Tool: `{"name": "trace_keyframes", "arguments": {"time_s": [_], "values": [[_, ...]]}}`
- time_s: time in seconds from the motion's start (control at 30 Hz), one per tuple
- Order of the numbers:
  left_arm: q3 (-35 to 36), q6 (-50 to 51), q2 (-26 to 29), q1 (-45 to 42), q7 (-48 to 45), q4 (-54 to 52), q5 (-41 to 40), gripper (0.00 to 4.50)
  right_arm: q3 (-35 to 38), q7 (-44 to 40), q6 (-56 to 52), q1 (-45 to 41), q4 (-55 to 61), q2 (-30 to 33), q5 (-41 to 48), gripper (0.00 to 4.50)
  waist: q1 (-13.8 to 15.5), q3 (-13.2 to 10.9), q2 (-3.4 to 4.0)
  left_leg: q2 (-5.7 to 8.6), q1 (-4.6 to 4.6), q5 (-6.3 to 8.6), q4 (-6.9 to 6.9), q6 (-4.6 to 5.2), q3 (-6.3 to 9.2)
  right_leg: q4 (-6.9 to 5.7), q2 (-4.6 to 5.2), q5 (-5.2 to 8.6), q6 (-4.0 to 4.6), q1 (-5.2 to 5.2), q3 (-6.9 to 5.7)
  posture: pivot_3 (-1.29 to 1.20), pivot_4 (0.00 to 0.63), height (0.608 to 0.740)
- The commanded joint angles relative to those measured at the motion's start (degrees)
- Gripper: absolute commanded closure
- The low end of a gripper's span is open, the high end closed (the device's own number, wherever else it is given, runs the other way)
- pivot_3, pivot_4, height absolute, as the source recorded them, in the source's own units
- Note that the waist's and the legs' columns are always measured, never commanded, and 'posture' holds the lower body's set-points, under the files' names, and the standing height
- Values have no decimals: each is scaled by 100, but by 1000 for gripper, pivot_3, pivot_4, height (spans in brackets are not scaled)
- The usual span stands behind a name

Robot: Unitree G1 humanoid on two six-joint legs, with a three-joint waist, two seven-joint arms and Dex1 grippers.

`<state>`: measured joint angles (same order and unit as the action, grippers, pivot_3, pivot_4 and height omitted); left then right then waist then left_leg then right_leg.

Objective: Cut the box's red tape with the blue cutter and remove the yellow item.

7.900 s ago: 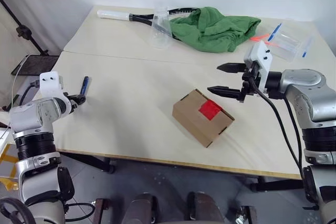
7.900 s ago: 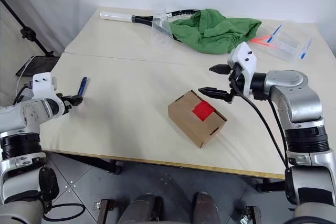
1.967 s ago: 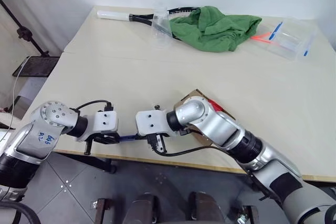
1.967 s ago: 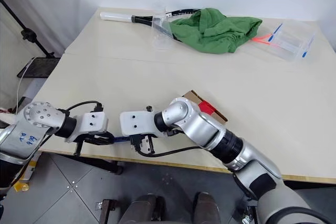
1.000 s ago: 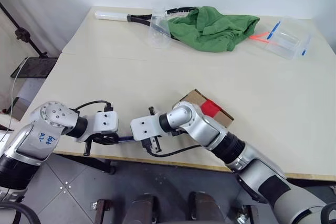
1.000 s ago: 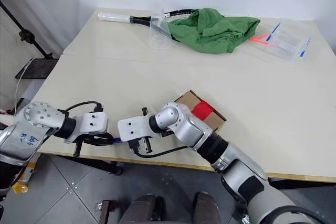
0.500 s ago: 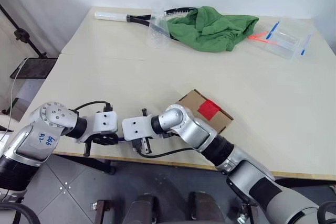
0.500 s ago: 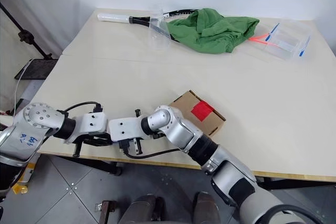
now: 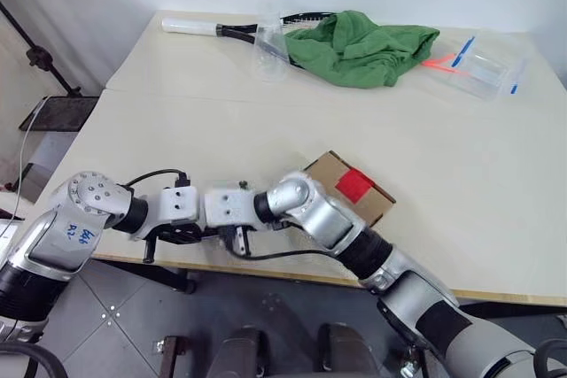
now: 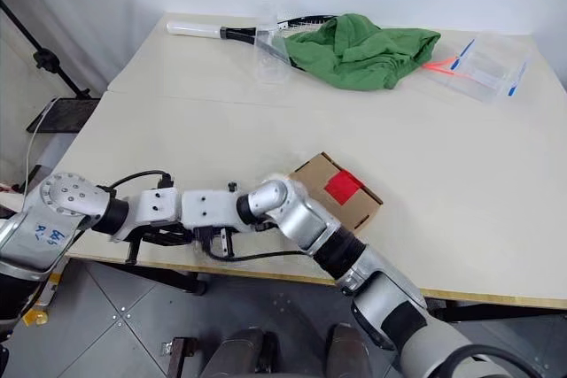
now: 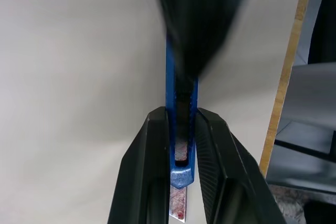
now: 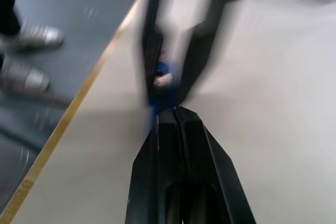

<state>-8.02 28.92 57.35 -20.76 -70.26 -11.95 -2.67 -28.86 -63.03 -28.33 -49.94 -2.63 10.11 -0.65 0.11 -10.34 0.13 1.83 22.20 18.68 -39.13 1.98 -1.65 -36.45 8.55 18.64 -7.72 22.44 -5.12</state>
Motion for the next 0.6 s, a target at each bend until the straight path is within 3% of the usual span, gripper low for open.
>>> {"name": "trace_keyframes", "arguments": {"time_s": [0.03,0.13,0.33,0.43,0.47,0.6], "values": [[378,-65,-124,179,376,-40,-160,4118,647,-532,-1396,-100,1073,844,690,4137,6,0,-1,2,4,0,-1,0,10,0,0,-1,2,0,0,0,150,740],[510,-208,-182,230,533,-3,-212,4118,810,-623,-1899,-246,1347,1347,951,3304,-31,-1,-3,2,11,1,2,0,20,5,-2,-2,3,2,-4,0,150,740],[830,-801,-748,78,1172,179,-330,4118,1295,-208,-2631,-768,1138,1698,1224,1262,-159,-14,-5,-19,12,1,10,-6,-21,11,-9,-1,3,18,-12,0,150,740],[1075,-1921,-1705,-261,1910,606,-516,4118,1487,115,-3445,-1233,682,1791,1313,233,-153,-18,-15,-13,11,1,6,-6,-23,9,-4,-2,2,17,-13,0,150,740],[1064,-2201,-1930,-379,2117,742,-443,4118,1508,154,-3589,-1350,573,1832,1346,54,-144,-19,-21,-14,15,1,2,-5,-26,11,-3,-2,2,18,-16,0,150,740],[1140,-3401,-2538,-775,2731,1331,-273,4118,1674,520,-4392,-1928,-65,1780,1483,54,-148,-21,-27,-8,18,0,-2,-4,-23,10,1,-3,-1,17,-21,0,150,740]]}}
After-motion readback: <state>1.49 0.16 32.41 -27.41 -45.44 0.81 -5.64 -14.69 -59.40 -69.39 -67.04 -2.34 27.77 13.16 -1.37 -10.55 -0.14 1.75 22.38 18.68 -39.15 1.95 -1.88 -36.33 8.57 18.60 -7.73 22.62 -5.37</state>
